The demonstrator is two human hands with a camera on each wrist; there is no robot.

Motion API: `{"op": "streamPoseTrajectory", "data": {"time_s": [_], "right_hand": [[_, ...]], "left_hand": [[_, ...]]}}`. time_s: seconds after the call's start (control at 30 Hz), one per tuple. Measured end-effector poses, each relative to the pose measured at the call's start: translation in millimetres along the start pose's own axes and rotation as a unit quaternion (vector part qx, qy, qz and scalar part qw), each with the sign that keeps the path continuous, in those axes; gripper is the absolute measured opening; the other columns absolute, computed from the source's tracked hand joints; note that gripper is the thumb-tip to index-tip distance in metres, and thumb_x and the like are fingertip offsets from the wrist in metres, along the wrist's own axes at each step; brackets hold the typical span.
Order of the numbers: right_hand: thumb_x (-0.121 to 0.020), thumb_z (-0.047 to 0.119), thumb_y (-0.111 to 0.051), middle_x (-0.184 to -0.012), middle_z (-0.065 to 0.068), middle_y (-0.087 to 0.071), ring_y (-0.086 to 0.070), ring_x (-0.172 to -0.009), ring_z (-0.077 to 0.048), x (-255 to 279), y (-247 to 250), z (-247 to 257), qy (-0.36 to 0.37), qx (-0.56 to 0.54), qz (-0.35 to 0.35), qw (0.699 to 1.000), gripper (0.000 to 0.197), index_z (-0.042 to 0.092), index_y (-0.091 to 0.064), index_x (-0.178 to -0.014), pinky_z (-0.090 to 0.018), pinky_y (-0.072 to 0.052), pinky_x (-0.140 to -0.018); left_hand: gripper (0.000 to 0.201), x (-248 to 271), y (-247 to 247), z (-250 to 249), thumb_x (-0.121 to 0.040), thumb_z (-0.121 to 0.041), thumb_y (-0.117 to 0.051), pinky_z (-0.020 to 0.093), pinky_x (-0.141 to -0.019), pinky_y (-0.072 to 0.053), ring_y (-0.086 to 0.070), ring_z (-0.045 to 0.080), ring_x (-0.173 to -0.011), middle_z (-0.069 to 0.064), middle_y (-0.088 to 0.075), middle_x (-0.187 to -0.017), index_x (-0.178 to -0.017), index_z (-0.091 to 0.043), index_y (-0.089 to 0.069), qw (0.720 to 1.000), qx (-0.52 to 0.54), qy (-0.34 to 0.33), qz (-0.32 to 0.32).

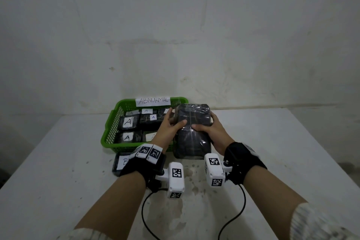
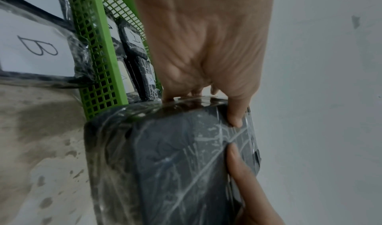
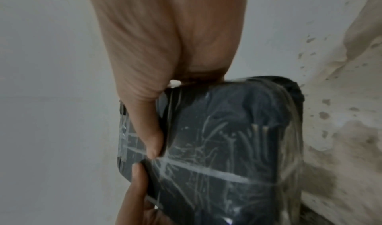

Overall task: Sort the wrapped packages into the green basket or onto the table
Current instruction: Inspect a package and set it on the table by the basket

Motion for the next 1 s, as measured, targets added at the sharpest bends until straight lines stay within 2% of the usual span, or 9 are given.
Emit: {"op": "streamPoseTrajectory", "data": {"time_s": [0.1, 0.2, 0.37, 0.47, 0.63, 0.7, 0.83, 0.93, 1.0], "right_hand": [[-0.076, -0.002, -0.075, -0.124, -0.011, -0.063, -0.066, -0.105, -0.025, -1, 5, 0, 0.006, -0.046, -0.024, 0.999, 0.073, 0.016, -0.039, -0.137, -0.029, -0.057, -0.074], [-0.076, -0.001, -0.076, -0.124, -0.012, -0.063, -0.066, -0.107, -0.027, 1, 4, -3, -0.005, -0.035, 0.013, 0.999, 0.080, 0.018, -0.033, -0.141, -0.033, -0.058, -0.079], [-0.073, -0.003, -0.077, -0.125, -0.005, -0.062, -0.065, -0.108, -0.023, 10, 0, -15, -0.022, 0.014, 0.056, 0.998, 0.079, 0.028, -0.037, -0.134, -0.037, -0.058, -0.080], [-0.073, 0.002, -0.079, -0.128, -0.006, -0.060, -0.063, -0.111, -0.025, 9, 1, -18, -0.033, 0.005, 0.031, 0.999, 0.085, 0.028, -0.033, -0.139, -0.042, -0.057, -0.084], [-0.079, -0.009, -0.068, -0.127, -0.015, -0.061, -0.062, -0.113, -0.032, 11, -2, -19, -0.053, -0.049, 0.089, 0.993, 0.079, 0.028, -0.035, -0.140, -0.047, -0.056, -0.087], [-0.078, -0.012, -0.067, -0.125, -0.019, -0.062, -0.062, -0.112, -0.035, 9, -1, -21, -0.062, -0.062, 0.095, 0.992, 0.088, 0.027, -0.029, -0.146, -0.048, -0.055, -0.087], [-0.078, -0.013, -0.067, -0.116, -0.014, -0.063, -0.065, -0.102, -0.026, 12, -1, -17, -0.050, -0.002, 0.069, 0.996, 0.091, 0.027, -0.024, -0.147, -0.043, -0.056, -0.081], [-0.082, -0.003, -0.068, -0.114, -0.009, -0.062, -0.063, -0.102, -0.024, 16, 0, -18, -0.059, 0.014, 0.066, 0.996, 0.082, 0.032, -0.026, -0.142, -0.049, -0.054, -0.084], [-0.090, 0.016, -0.065, -0.119, -0.007, -0.059, -0.059, -0.107, -0.024, 19, -1, -18, -0.080, 0.005, 0.064, 0.995, 0.059, 0.032, -0.033, -0.136, -0.055, -0.052, -0.088]], "left_hand": [[0.077, 5, -4, 4, -0.083, -0.007, -0.066, 0.037, -0.089, -0.051, -0.060, 0.022, -0.106, 0.011, -0.056, -0.124, -0.146, -0.023, -0.024, 0.999, -0.023, 0.009, 0.037], [0.070, 6, -3, 5, -0.085, -0.005, -0.063, 0.027, -0.079, -0.052, -0.060, 0.016, -0.099, 0.008, -0.058, -0.117, -0.144, -0.022, -0.030, 0.999, -0.030, -0.005, 0.026], [0.075, 6, 1, 6, -0.082, -0.007, -0.066, 0.041, -0.099, -0.046, -0.054, 0.025, -0.119, 0.013, -0.051, -0.134, -0.144, -0.022, -0.028, 1.000, -0.002, -0.005, 0.010], [0.081, 10, -1, 7, -0.081, -0.004, -0.067, 0.040, -0.101, -0.045, -0.052, 0.024, -0.121, 0.009, -0.051, -0.133, -0.146, -0.024, -0.024, 0.998, -0.040, -0.001, 0.038], [0.081, 10, 9, 6, -0.083, -0.006, -0.066, 0.042, -0.101, -0.044, -0.050, 0.025, -0.123, 0.011, -0.047, -0.138, -0.148, -0.023, -0.020, 1.000, -0.028, -0.001, 0.005], [0.083, 10, 11, 6, -0.081, -0.009, -0.068, 0.042, -0.100, -0.046, -0.051, 0.024, -0.121, 0.010, -0.047, -0.138, -0.147, -0.024, -0.021, 0.999, -0.030, 0.003, 0.013], [0.086, 11, 13, 11, -0.079, -0.005, -0.069, 0.038, -0.099, -0.045, -0.049, 0.025, -0.123, 0.010, -0.045, -0.138, -0.147, -0.023, -0.020, 0.996, -0.085, 0.015, 0.021], [0.086, 9, 13, 13, -0.078, 0.005, -0.066, 0.038, -0.102, -0.042, -0.045, 0.026, -0.127, 0.012, -0.044, -0.141, -0.147, -0.018, -0.020, 0.995, -0.096, 0.018, 0.017], [0.081, 9, 12, 11, -0.079, 0.009, -0.062, 0.036, -0.102, -0.042, -0.045, 0.026, -0.127, 0.010, -0.045, -0.139, -0.146, -0.017, -0.026, 0.996, -0.092, 0.010, 0.016]]}}
Point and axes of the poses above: each hand's wrist, its own x-axis away from the middle knuckle, its own y-axis out of the back of the hand, z = x × y, the point moved 4 cm from there along -x, towards the middle knuckle
